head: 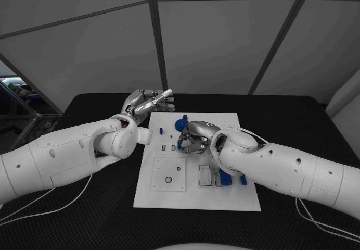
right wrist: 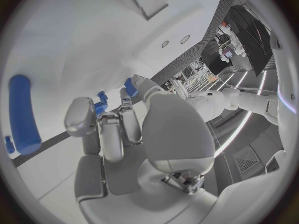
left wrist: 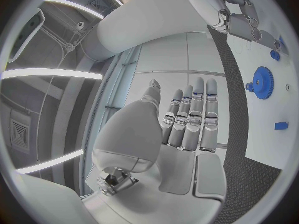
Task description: Assemble the parts on the task board
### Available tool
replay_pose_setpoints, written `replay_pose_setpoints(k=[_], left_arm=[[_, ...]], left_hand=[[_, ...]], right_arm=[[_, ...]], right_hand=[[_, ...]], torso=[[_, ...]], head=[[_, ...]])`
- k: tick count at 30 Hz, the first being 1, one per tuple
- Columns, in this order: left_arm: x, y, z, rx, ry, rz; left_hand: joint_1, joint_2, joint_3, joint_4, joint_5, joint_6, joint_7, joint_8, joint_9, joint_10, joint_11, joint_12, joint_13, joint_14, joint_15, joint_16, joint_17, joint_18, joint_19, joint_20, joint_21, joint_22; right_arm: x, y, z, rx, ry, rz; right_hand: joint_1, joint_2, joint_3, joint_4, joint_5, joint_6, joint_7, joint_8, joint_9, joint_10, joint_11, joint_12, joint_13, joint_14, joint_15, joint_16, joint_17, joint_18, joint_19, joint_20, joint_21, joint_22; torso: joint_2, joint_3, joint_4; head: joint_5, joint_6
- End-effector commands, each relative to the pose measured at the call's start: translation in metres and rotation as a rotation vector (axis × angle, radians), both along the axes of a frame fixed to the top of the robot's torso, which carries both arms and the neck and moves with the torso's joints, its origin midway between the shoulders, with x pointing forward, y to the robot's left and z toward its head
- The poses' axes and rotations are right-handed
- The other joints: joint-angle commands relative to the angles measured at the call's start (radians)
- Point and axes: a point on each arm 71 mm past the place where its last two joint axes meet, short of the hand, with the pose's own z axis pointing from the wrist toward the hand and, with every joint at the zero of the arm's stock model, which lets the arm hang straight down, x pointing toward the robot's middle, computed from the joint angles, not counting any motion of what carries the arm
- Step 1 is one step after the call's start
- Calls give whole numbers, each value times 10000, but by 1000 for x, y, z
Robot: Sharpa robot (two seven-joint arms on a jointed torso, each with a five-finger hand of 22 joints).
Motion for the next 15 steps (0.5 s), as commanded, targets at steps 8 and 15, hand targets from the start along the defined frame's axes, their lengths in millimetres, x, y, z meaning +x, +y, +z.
replay_pose_setpoints(k=[8,15], left_arm=[[0,-2,2,-17,-84,-113],[0,-2,1,-16,-77,-114]], left_hand=[[38,58,18,-64,-12,19,55,-42,-4,8,1,-36,3,-30,-1,-56,16,-109,-68,-27,13,-16],[38,58,18,-64,-12,19,55,-42,-4,8,1,-36,3,-30,-1,-56,16,-109,-68,-27,13,-16]], right_arm=[[-1,4,-3,-194,3,115],[-1,5,-5,-251,56,118]], right_hand=[[-144,0,-13,87,-51,25,5,48,12,-59,-4,-30,180,956,-56,24,2286,-114,45,-27,9,-10],[-166,-3,-22,98,-56,23,6,45,13,-62,-3,-34,177,956,-55,24,2286,-112,38,-27,3,-22]], torso=[[-1,1,-2],[-2,2,-10]], head=[[29,-41],[45,-50]])
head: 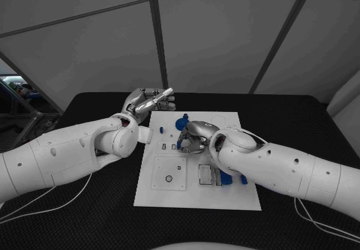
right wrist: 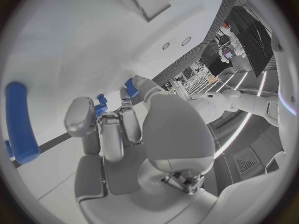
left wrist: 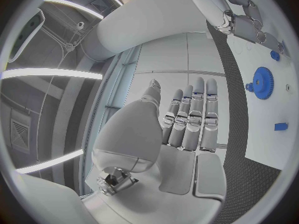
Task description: Assemble the parts on the task board
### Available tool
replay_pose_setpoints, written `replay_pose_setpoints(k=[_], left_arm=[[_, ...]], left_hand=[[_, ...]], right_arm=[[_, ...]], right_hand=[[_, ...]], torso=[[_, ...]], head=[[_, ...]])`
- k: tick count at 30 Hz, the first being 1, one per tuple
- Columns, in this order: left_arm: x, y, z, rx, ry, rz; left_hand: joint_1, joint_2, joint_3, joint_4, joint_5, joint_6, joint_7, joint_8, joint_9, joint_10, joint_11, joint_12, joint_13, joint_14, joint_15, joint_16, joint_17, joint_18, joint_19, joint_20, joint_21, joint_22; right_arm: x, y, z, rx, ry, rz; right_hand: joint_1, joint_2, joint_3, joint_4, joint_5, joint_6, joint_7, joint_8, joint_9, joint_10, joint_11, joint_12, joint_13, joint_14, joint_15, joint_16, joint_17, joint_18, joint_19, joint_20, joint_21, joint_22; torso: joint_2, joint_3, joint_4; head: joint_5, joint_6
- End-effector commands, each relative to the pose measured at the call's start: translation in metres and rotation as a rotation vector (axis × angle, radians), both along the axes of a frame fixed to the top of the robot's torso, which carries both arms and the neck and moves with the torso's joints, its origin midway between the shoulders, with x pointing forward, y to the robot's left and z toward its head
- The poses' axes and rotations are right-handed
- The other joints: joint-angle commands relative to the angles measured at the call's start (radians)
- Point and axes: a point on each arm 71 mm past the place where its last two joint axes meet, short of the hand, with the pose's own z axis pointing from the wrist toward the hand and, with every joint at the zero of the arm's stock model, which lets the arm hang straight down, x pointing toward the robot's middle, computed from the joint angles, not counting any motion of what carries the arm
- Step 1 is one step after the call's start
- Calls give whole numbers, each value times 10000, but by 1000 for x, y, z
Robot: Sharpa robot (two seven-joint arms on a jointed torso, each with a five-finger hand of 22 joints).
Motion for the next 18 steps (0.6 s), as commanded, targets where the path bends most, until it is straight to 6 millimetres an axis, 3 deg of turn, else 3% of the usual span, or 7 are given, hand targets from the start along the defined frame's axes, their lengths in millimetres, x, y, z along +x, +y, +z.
replay_pose_setpoints(k=[1,13,18], left_arm=[[0,-2,2,-14,-78,-108],[0,-2,1,-14,-73,-110],[0,-2,1,-11,-66,-107]], left_hand=[[38,58,18,-64,-12,19,55,-42,-3,7,1,-36,3,-30,-1,-56,17,-107,-68,-27,13,-16],[38,58,18,-64,-12,19,55,-42,-3,7,1,-36,3,-30,-1,-56,17,-107,-68,-27,13,-16],[38,58,18,-64,-12,19,55,-42,-3,7,1,-36,3,-30,-1,-56,17,-107,-68,-27,13,-16]], right_arm=[[0,1,-2,-186,55,69],[0,1,-4,-275,108,48],[0,0,-4,-249,73,41]], right_hand=[[-74,5,5,71,-55,39,-11,32,13,-62,-3,-33,178,956,-56,24,2287,-112,39,-27,3,-9],[-112,-13,-14,86,-66,17,-7,16,11,-105,-1,-76,121,951,-54,16,2266,-109,30,-27,-5,-24],[-186,-95,-53,98,-74,-223,69,-134,-37,-228,52,-196,-22,949,-23,11,2258,-107,7,-12,-25,-57]], torso=[[-2,2,-5],[-3,3,-3],[-4,1,-10]], head=[[5,-3],[5,-15],[13,-23]])
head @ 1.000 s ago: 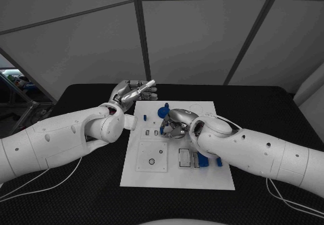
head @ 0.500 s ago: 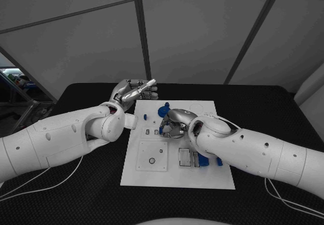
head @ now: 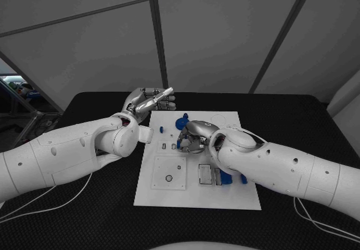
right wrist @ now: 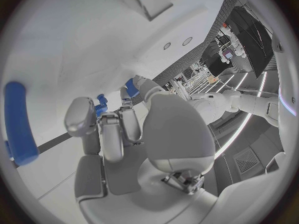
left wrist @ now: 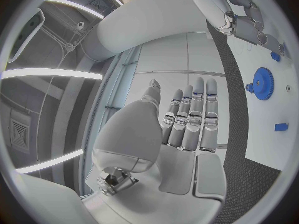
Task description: Assemble the parts on the task board
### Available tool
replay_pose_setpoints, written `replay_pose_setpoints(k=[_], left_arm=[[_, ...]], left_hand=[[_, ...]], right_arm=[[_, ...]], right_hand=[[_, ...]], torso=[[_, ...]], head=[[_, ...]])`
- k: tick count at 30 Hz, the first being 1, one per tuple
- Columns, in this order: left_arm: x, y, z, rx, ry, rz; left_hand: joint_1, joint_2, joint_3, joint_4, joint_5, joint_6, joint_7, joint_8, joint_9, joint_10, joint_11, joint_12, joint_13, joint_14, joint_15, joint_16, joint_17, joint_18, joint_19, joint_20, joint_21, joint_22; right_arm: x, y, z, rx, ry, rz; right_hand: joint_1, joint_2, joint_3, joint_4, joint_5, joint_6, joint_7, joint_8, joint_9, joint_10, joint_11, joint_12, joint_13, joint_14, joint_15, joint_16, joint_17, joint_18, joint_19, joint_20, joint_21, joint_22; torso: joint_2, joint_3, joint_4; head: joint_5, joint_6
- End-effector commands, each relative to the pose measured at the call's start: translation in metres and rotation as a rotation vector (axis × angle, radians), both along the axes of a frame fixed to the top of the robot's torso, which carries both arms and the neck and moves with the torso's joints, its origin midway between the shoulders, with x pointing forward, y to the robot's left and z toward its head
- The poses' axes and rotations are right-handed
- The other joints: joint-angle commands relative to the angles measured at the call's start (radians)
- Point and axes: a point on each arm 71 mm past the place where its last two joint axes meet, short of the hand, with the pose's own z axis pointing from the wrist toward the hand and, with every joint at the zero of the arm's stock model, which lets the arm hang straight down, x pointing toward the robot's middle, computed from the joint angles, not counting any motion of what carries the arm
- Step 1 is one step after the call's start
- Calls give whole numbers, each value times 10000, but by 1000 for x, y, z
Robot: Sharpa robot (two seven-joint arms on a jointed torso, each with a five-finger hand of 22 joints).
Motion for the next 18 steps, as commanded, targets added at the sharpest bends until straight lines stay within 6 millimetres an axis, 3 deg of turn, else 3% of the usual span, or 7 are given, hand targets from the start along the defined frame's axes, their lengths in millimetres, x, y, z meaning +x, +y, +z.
replay_pose_setpoints(k=[1,18], left_arm=[[0,-1,1,-8,-67,-102],[0,-1,1,-3,-41,-107]], left_hand=[[38,58,18,-64,-12,19,54,-43,-3,7,1,-36,3,-30,-1,-56,9,-107,-68,-27,13,-17],[32,57,12,-69,-12,15,59,-44,-4,5,5,-36,3,-29,1,-65,15,-107,-73,-25,15,-17]], right_arm=[[0,-1,-3,-211,78,31],[0,-1,-3,-217,62,21]], right_hand=[[-122,-33,-17,58,-51,-206,56,-134,-57,-111,14,-55,-39,947,-8,8,2252,-106,1,-4,-31,-19],[-168,-111,-42,52,-75,-444,159,-304,-103,-263,107,-196,-210,937,72,-8,2215,-94,-49,66,-77,-97]], torso=[[0,0,-6],[-1,5,-8]], head=[[7,-1],[17,3]])
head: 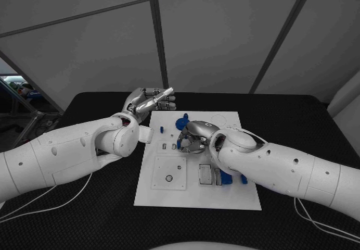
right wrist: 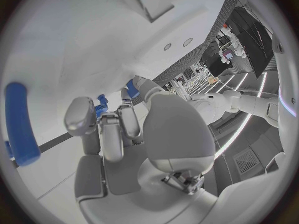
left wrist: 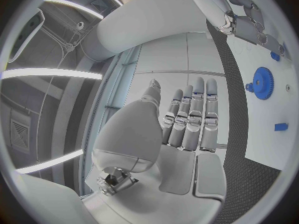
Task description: Assemble the parts on the task board
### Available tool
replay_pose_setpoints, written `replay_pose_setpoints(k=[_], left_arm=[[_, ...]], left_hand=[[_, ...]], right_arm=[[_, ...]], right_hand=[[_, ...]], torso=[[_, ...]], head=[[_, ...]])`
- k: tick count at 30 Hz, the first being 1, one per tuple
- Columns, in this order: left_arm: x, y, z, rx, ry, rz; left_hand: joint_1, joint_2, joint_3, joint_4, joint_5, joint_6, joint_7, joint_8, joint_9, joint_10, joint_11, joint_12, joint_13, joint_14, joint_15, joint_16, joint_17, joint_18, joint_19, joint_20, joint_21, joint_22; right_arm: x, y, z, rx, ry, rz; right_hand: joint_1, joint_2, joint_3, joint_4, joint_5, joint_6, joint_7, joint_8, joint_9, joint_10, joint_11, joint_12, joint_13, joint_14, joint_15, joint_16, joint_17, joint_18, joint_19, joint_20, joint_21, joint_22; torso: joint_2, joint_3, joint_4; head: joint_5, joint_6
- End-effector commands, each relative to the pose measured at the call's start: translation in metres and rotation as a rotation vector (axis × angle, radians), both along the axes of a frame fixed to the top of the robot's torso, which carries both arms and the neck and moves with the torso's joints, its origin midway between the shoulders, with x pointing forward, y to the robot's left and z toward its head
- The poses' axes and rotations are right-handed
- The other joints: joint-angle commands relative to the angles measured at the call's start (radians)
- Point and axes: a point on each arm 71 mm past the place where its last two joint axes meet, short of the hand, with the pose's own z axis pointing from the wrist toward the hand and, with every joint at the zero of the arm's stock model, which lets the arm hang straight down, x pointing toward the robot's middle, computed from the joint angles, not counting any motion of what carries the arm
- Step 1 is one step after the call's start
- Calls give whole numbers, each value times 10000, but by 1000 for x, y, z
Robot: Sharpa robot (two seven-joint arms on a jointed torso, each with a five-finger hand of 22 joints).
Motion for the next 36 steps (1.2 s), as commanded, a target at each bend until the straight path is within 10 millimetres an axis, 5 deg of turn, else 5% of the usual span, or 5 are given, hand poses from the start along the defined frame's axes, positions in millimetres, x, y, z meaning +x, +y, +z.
replay_pose_setpoints(k=[1,18,36], left_arm=[[0,-2,1,-10,-55,-116],[1,-2,1,1,-4,-122],[2,1,-1,236,68,-224]], left_hand=[[32,57,12,-69,-12,15,59,-44,-4,5,5,-36,3,-29,1,-65,16,-107,-73,-24,15,-17],[21,58,6,-68,-12,10,63,-46,-5,0,8,-38,2,-29,4,-73,21,-107,-78,-22,16,-17],[13,82,-1,-87,-15,117,-34,4,15,118,-55,15,25,-8,-22,-103,48,-98,-94,-23,28,-16]], right_arm=[[0,-1,-3,-193,77,18],[0,-2,-2,-113,-4,-32],[-2,-13,8,735,-750,-237]], right_hand=[[-64,-9,-36,42,-67,-74,19,-43,-13,-100,8,-52,-25,936,77,-10,2212,-93,-18,34,-43,-18],[-232,-146,-320,134,-850,-652,173,-377,-89,-218,163,-128,-132,934,219,-13,2208,-76,-70,179,-94,-92],[-214,-343,-676,240,-970,-1163,286,-550,-157,-402,269,-248,-302,922,311,-34,2162,-54,-147,262,-157,-213]], torso=[[1,-1,-7],[5,6,-10],[-11,19,-21]], head=[[-2,1],[-18,-6],[13,-20]])
